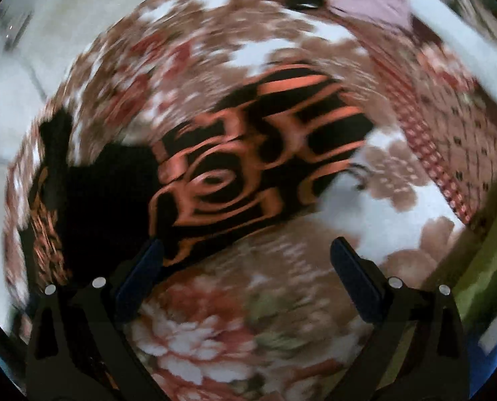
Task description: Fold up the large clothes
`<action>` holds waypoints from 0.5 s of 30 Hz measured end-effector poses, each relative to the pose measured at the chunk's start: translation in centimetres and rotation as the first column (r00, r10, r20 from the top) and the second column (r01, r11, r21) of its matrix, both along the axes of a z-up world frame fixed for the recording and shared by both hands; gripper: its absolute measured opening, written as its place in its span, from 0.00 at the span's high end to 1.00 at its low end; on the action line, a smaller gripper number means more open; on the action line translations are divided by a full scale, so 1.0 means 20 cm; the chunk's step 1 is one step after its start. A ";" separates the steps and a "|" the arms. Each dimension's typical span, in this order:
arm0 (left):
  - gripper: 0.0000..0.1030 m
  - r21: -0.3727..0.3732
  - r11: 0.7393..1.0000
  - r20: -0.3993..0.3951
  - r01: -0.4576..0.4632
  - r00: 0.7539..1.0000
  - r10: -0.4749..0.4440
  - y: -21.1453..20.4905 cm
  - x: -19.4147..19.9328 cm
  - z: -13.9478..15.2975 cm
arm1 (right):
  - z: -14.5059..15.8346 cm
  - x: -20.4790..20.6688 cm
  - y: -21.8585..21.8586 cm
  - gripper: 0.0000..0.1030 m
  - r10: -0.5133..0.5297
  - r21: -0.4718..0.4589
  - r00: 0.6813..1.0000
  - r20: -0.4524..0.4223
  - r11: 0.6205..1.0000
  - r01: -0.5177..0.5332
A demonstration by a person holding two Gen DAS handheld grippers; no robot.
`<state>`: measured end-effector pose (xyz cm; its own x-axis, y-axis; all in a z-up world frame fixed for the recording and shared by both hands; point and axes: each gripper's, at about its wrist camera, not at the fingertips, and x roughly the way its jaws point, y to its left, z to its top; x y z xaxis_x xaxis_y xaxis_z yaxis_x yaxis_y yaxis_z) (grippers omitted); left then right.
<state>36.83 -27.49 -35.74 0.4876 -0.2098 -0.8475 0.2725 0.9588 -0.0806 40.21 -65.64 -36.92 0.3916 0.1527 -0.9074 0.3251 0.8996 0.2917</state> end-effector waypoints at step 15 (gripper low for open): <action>0.05 0.089 0.996 -0.044 0.009 0.999 -0.005 -0.47 -0.08 -0.19 | -0.48 0.23 -0.74 0.05 -0.305 0.731 0.949 -0.082 0.629 0.266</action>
